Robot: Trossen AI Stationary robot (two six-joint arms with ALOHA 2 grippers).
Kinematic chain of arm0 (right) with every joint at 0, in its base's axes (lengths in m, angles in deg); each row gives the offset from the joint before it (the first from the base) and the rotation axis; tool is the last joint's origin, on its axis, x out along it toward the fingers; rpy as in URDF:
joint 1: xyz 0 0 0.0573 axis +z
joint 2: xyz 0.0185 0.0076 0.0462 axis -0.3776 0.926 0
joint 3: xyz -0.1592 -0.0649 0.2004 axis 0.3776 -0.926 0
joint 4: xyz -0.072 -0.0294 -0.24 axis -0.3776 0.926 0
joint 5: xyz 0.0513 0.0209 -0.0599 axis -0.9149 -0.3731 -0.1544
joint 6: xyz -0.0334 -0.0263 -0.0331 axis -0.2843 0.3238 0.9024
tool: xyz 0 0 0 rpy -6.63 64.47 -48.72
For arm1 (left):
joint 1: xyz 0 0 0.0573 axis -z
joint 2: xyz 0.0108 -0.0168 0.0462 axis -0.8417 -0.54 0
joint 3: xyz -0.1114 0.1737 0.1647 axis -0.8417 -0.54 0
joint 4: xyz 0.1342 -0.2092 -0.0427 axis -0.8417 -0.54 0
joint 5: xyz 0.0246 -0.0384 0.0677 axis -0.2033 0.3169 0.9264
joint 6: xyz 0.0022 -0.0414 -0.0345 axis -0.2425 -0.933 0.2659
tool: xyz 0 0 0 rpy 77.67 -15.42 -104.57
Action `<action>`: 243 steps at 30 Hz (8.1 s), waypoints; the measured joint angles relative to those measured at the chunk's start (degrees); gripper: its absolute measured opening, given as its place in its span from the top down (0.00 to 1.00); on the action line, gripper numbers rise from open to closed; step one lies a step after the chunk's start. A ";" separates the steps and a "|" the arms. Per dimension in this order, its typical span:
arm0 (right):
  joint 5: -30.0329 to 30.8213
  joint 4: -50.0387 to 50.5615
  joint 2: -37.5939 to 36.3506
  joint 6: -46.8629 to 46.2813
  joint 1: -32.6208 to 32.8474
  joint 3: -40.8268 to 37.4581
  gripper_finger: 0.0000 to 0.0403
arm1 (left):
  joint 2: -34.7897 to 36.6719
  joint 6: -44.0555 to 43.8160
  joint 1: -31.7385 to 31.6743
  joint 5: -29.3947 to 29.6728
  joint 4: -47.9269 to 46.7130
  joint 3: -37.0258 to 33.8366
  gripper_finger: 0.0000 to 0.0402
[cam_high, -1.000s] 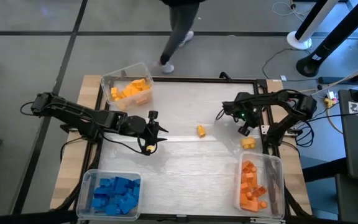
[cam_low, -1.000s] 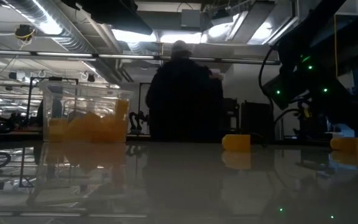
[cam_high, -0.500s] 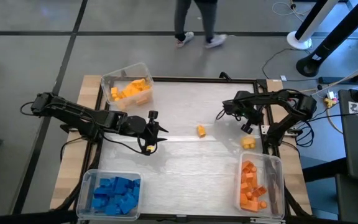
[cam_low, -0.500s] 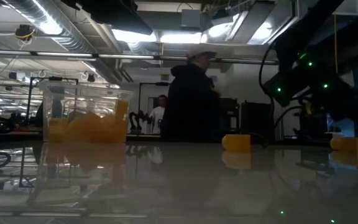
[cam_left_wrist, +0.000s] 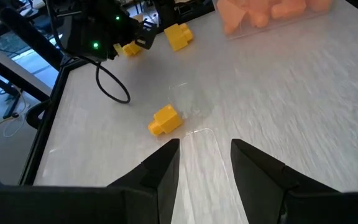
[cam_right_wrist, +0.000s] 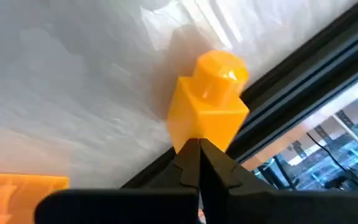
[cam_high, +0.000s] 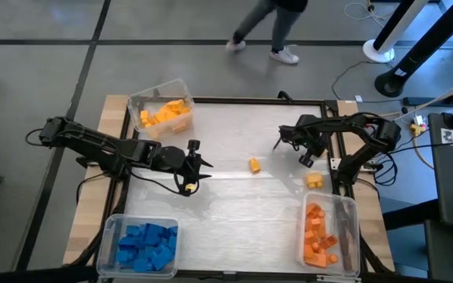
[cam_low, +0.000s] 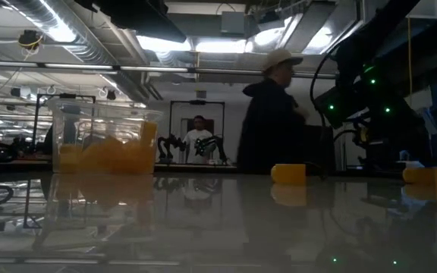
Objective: Sort blocks
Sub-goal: Move the yellow game piece to the left, then put the yellow game piece into the top transparent bin
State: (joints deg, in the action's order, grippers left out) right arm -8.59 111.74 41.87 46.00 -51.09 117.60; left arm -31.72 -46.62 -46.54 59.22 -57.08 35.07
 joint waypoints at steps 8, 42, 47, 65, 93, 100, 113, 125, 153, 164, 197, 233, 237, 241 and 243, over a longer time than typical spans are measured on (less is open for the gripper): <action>-4.09 -3.43 -0.01 1.87 0.00 -0.04 1.00 | 0.00 -0.02 -0.01 0.00 -0.04 0.00 0.67; 9.79 -4.47 0.02 4.71 -9.53 6.38 1.00 | 0.00 0.43 0.01 0.00 -0.40 0.00 0.67; 9.86 -4.25 0.02 4.75 -11.58 6.38 1.00 | 0.00 0.42 -0.01 0.00 -0.39 0.00 0.67; 7.47 -6.88 1.20 5.74 -13.97 6.38 1.00 | 0.00 0.42 0.01 0.00 -0.39 0.00 0.67; 3.32 -3.22 8.76 5.88 -4.84 10.60 1.00 | -0.02 1.51 -0.01 0.00 -1.65 -0.04 0.67; -4.54 -7.41 8.85 5.92 1.55 16.95 1.00 | 0.00 1.38 -0.01 0.00 -1.66 -0.04 0.67; -19.33 -26.38 8.87 6.59 16.51 23.24 1.00 | -0.02 1.48 -0.01 -0.02 -1.66 -0.04 0.67; -10.27 -3.14 8.76 4.54 23.61 34.44 1.00 | -0.02 1.27 0.00 0.00 -1.68 -0.04 0.67; -16.14 6.74 -1.08 -22.41 36.30 8.36 1.00 | -0.02 1.31 0.00 0.00 -2.97 -0.02 0.67; -19.01 -0.75 -5.08 -28.10 38.80 -1.55 1.00 | -0.02 1.46 0.00 -0.01 -2.93 -0.02 0.67; -2.66 -42.11 -3.79 -23.21 38.62 1.66 1.00 | -0.02 1.45 0.01 -0.01 -2.83 -0.02 0.67; 14.54 -37.74 -18.62 5.19 38.64 7.59 1.00 | -23.73 -25.97 -11.16 -9.16 30.14 0.07 0.67; 15.06 -34.85 -19.73 5.19 38.64 7.58 1.00 | -28.73 -30.01 -13.67 -9.13 35.49 0.07 0.67; 15.08 -34.40 -19.81 5.17 38.64 7.58 1.00 | -32.53 -32.44 -15.24 -9.11 37.74 0.08 0.67; 15.18 -34.73 -20.00 5.17 38.64 7.58 1.00 | -33.71 -32.40 -15.60 -9.11 37.54 0.10 0.67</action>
State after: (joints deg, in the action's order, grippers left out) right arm 6.60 77.01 21.88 51.17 -12.45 125.18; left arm -65.44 -79.01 -62.14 50.10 -19.54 35.17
